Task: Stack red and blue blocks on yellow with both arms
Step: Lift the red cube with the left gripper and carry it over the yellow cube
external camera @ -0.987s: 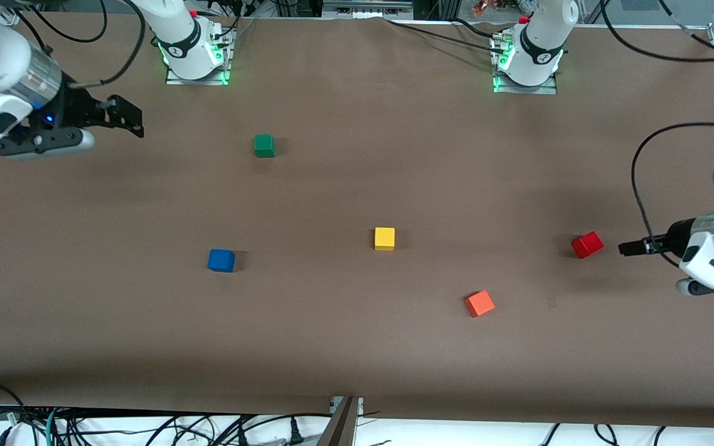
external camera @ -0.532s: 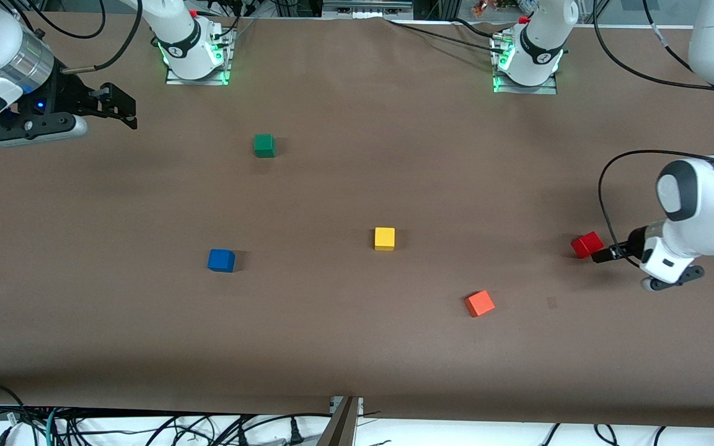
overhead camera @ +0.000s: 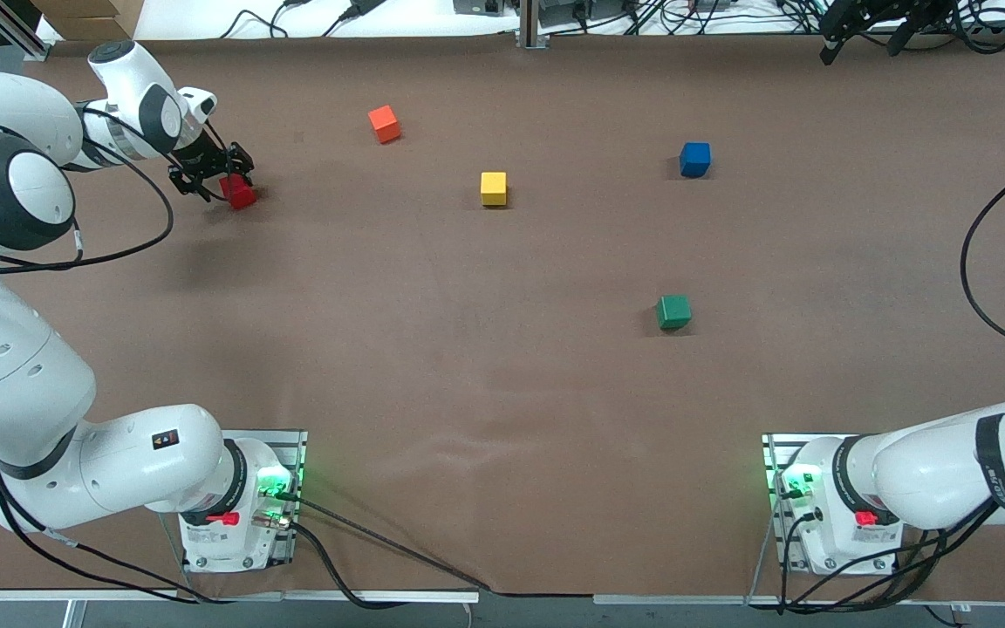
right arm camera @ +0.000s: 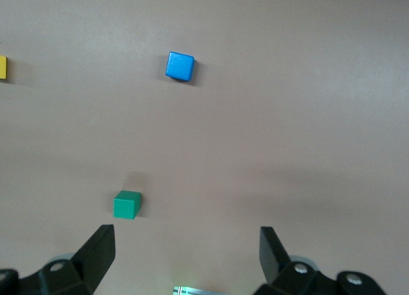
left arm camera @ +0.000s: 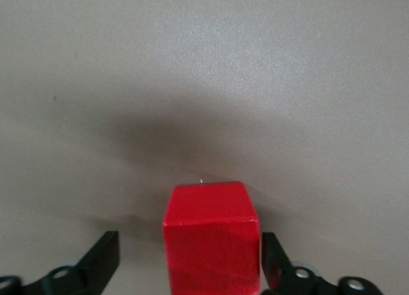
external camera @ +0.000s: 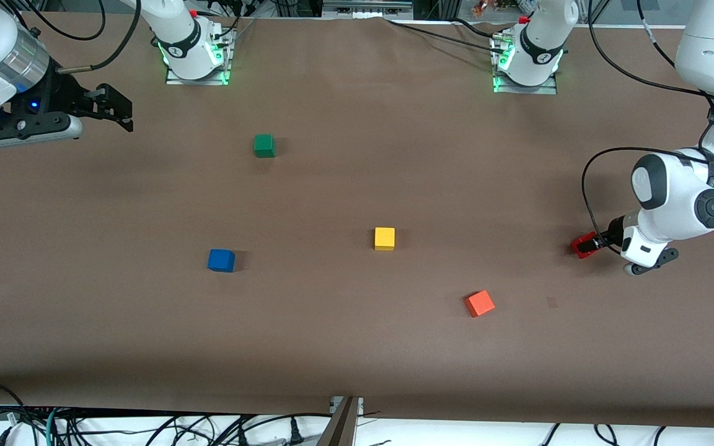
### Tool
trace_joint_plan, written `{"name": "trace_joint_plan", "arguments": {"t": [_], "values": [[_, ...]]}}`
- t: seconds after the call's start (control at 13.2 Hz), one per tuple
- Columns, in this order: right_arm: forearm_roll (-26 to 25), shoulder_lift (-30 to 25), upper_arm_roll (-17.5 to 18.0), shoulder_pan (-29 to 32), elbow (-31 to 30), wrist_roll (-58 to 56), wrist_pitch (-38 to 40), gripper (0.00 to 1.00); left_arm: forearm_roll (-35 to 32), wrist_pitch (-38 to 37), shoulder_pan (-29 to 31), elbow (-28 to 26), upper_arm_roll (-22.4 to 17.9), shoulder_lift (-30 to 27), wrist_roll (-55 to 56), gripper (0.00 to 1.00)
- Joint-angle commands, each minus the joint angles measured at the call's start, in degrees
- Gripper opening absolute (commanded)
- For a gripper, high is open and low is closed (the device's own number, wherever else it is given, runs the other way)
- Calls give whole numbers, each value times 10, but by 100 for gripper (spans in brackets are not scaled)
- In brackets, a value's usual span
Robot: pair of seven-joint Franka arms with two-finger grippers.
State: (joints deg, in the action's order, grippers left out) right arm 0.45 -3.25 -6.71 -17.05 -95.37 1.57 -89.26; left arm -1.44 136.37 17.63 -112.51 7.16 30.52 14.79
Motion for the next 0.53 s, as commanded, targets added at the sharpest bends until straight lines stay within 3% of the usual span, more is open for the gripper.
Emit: {"name": "trace_joint_plan", "arguments": {"t": [0.0, 0.15, 0.23, 0.3, 0.46], "values": [[-9, 21, 5, 8, 29, -7, 5, 100, 11, 3, -3, -20, 7, -22, 30, 40], [-10, 22, 5, 8, 28, -8, 5, 100, 10, 0, -3, -19, 15, -26, 26, 14], [-11, 22, 5, 7, 27, -6, 6, 100, 9, -7, -3, -14, 18, -36, 23, 6], [-11, 22, 6, 6, 26, -6, 8, 100, 9, -15, -3, -7, 37, -46, 26, 0], [-11, 22, 6, 5, 26, -6, 8, 100, 10, -69, -3, 34, 96, -57, 34, 0]]}}
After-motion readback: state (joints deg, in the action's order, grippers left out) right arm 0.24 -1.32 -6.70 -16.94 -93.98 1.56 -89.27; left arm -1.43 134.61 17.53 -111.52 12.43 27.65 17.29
